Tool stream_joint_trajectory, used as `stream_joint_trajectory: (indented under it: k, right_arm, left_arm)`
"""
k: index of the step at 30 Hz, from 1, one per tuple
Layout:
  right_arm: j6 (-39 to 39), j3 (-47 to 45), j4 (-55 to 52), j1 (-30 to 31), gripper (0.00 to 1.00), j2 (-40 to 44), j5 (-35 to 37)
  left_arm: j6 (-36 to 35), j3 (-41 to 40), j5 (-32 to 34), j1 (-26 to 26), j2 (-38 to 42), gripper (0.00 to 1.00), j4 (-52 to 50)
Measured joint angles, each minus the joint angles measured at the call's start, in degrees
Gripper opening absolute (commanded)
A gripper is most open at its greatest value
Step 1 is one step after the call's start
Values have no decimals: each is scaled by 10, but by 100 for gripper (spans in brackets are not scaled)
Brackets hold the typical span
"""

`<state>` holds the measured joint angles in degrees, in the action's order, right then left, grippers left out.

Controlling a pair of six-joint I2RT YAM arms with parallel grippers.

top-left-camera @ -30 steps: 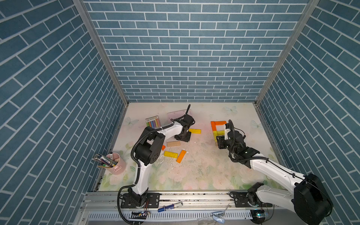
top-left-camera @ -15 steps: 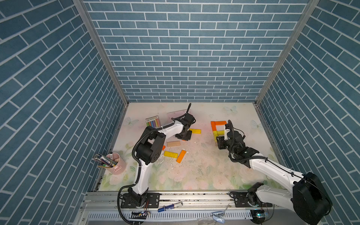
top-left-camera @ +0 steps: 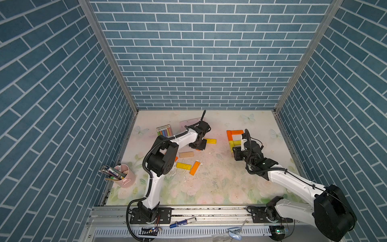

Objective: Assemble the number 6 with building blocks
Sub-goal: Assemble the building block at the center of the board.

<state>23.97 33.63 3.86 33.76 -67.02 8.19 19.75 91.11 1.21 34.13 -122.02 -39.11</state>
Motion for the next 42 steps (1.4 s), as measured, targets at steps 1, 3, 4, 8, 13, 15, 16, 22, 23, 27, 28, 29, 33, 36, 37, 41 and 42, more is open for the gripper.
stream_joint_trajectory:
  k: [1, 3, 4, 8, 13, 15, 16, 22, 23, 27, 28, 29, 33, 36, 37, 41, 42]
  right_arm:
    - [0, 0, 0, 0, 42, 0, 0]
    - [0, 0, 0, 0, 42, 0, 0]
    - [0, 0, 0, 0, 42, -1, 0]
    - [0, 0, 0, -1, 42, -5, 0]
    - [0, 0, 0, -1, 42, -7, 0]
    - [0, 0, -1, -1, 42, -7, -1]
    - [0, 0, 0, -1, 42, -7, -1]
    - [0, 0, -1, -3, 42, -6, -1]
    - [0, 0, -1, -3, 42, -6, -1]
    - [0, 0, -1, -3, 42, -6, -1]
    - [0, 0, -1, -3, 42, -6, -1]
    - [0, 0, -1, -3, 42, -6, -2]
    - [0, 0, -1, -4, 42, -6, -3]
    - [0, 0, -1, -4, 42, -6, -5]
    - [0, 0, -1, -4, 42, -6, -5]
    - [0, 0, -1, -4, 42, -6, -5]
    - [0, 0, -1, -4, 42, -6, -5]
  left_arm:
    - [0, 3, 0, 0, -2, 33, 0]
    - [2, 5, -2, 0, -8, 33, 0]
    - [2, 6, -2, 0, -11, 33, 0]
    - [4, 9, -4, 0, -12, 33, -1]
    - [5, 9, -4, 0, -13, 33, -1]
    - [6, 9, -5, 0, -13, 33, -1]
    - [7, 9, -6, 0, -13, 33, -1]
    - [13, 15, -9, -1, -16, 33, -3]
    - [14, 16, -9, -1, -17, 33, -3]
    - [16, 20, -10, -1, -19, 33, -6]
    - [16, 23, -10, -1, -21, 33, -7]
    - [17, 27, -10, -1, -23, 34, -8]
    - [17, 34, -12, -1, -27, 35, -10]
    - [17, 37, -14, -1, -30, 35, -11]
    - [17, 38, -14, -1, -30, 36, -12]
    - [18, 39, -16, -1, -31, 38, -12]
    - [18, 39, -16, -1, -31, 38, -12]
